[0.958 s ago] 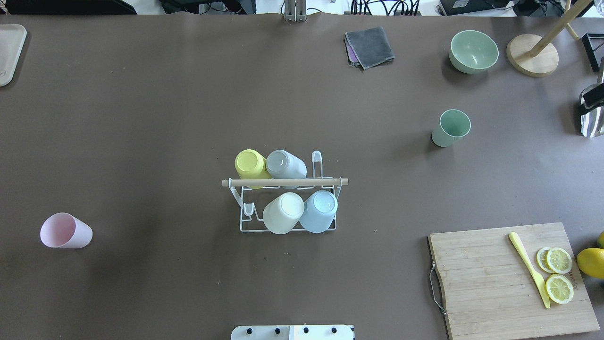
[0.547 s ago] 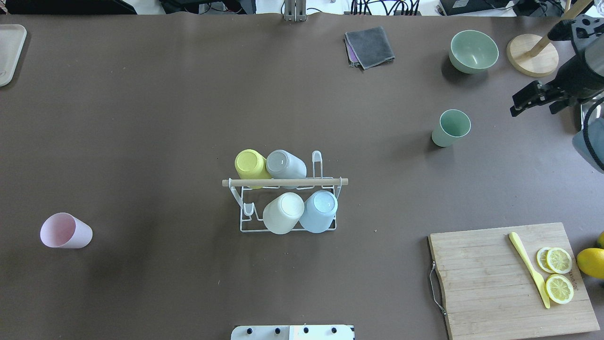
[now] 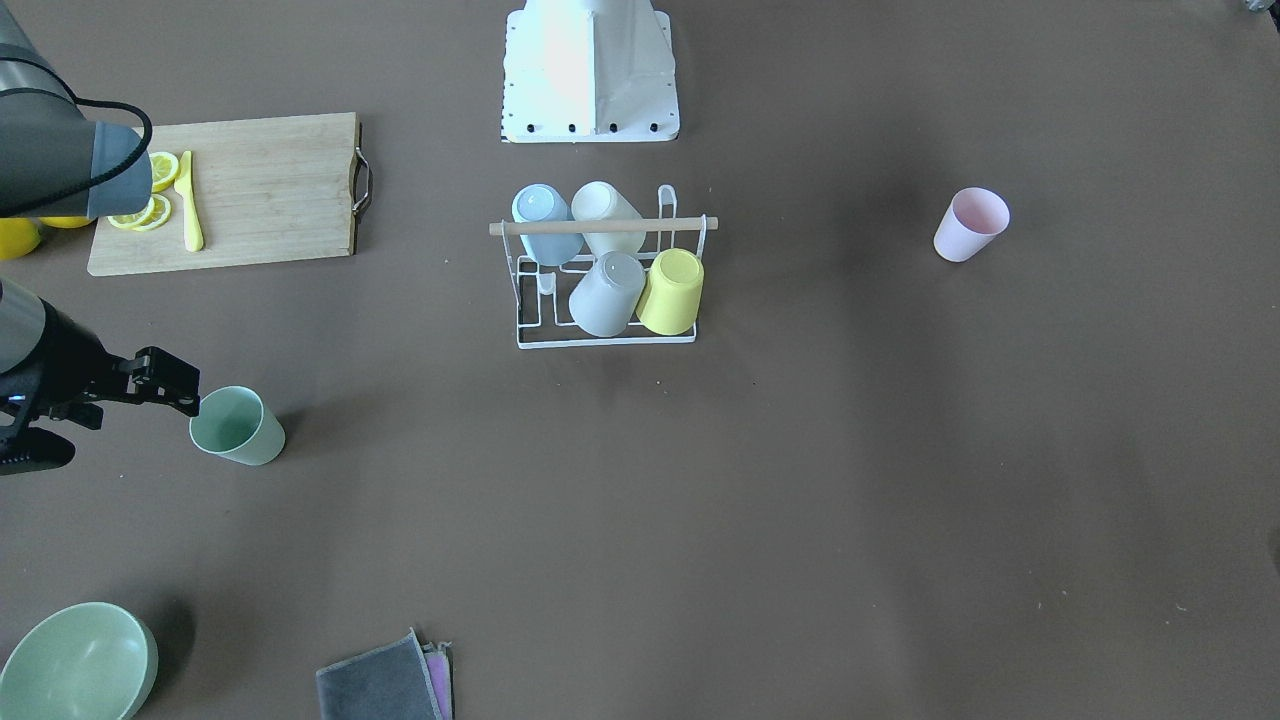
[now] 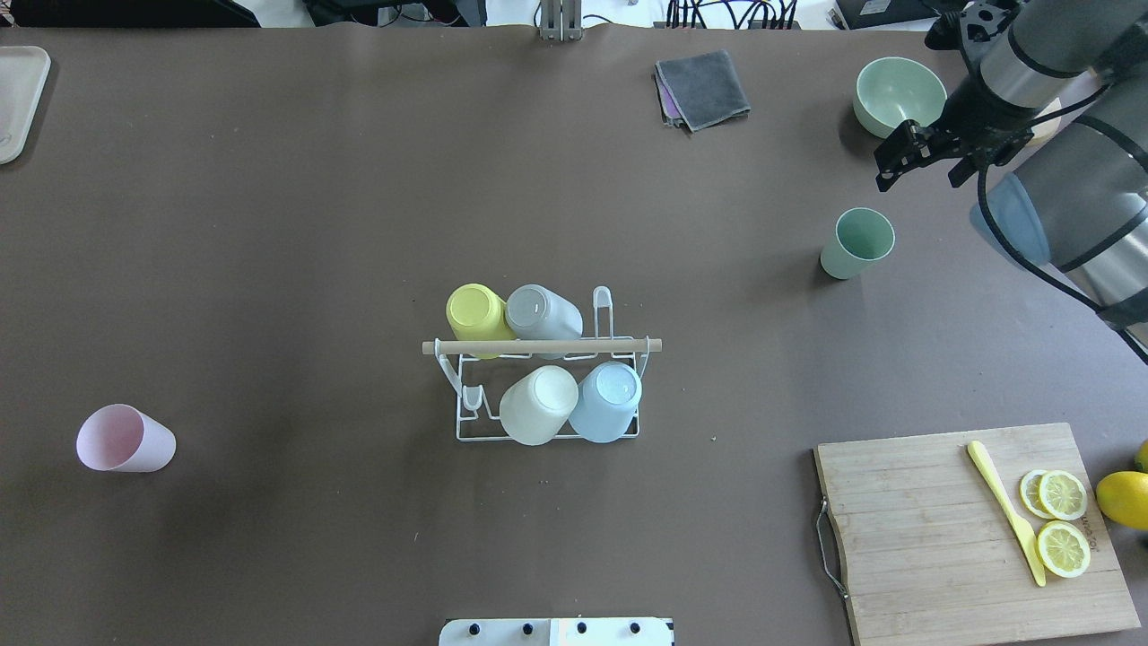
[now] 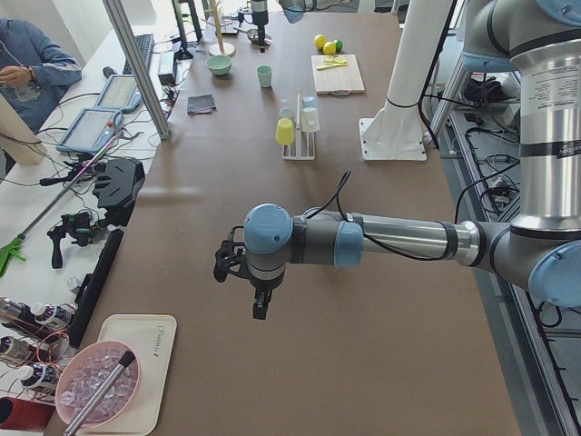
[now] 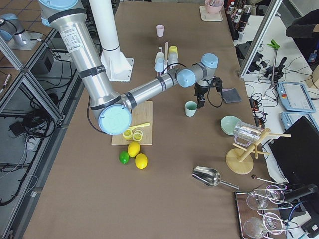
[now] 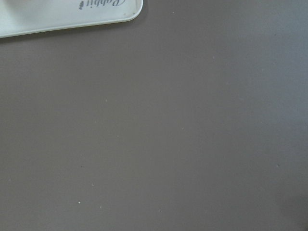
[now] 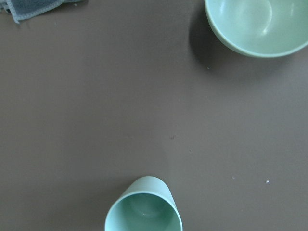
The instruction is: Place cup on cup holder
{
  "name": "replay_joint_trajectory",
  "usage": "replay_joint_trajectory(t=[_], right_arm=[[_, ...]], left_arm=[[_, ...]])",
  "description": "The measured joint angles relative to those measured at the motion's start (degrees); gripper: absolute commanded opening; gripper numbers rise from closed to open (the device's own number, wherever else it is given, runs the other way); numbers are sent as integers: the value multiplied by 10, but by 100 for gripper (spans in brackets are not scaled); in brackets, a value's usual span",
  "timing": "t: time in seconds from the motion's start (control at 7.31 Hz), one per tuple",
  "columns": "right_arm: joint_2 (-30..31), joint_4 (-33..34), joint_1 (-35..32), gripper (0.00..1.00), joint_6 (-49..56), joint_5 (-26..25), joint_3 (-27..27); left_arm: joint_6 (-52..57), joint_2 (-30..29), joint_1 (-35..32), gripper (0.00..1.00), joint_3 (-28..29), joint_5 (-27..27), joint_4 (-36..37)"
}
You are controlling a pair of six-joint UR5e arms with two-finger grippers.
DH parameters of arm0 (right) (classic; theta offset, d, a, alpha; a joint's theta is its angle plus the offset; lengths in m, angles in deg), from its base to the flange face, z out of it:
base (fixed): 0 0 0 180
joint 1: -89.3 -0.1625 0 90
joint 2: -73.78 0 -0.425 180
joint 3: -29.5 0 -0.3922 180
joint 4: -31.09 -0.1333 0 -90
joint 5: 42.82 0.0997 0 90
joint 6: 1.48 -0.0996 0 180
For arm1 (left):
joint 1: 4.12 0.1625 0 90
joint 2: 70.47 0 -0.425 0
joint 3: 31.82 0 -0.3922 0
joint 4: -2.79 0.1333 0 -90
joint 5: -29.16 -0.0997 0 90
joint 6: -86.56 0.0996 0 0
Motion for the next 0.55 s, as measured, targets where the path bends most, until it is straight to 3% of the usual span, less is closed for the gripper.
replay_joint_trajectory(t=[0.55], right_arm=[[-135, 5, -7, 100, 42, 46, -209]], left_arm=[[0, -187, 123, 98, 106, -42, 98]])
